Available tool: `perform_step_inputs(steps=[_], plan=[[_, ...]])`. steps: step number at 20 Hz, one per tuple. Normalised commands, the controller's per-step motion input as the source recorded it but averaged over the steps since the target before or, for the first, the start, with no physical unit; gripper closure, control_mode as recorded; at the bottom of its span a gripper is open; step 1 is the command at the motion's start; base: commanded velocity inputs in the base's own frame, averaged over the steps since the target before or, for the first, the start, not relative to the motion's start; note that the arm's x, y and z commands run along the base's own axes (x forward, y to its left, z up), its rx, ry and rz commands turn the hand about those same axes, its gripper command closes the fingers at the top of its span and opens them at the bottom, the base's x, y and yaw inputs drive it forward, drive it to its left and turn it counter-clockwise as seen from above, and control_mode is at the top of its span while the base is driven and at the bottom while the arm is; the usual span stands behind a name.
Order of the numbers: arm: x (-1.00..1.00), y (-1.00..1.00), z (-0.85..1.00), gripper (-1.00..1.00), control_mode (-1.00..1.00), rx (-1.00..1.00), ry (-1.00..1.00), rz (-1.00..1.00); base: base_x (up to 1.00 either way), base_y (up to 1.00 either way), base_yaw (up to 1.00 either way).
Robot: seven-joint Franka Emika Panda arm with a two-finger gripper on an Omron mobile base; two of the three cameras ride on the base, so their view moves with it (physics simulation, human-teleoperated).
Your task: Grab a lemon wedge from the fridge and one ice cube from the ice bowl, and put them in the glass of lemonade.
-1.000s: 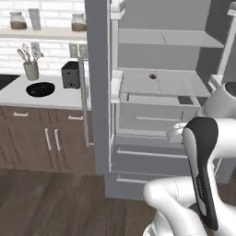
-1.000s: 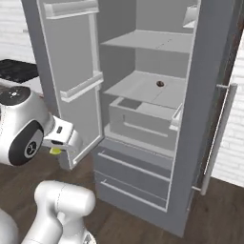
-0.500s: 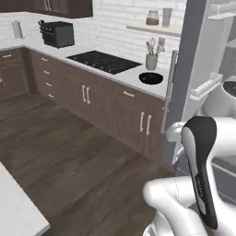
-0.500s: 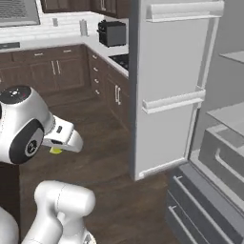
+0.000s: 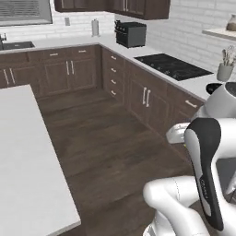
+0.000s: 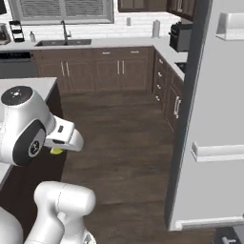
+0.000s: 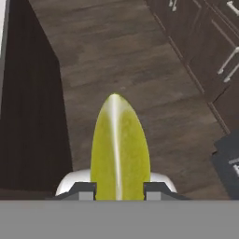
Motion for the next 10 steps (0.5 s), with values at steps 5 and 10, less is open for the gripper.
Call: perform_step_inputs(steps=[5, 10], plan=[[0.0, 0.0, 0.0, 1.0, 1.0, 0.0, 0.0, 0.0, 1.0, -0.23, 0.1], [0.0, 0.0, 0.0, 1.0, 1.0, 0.0, 0.0, 0.0, 1.0, -0.31, -0.2]])
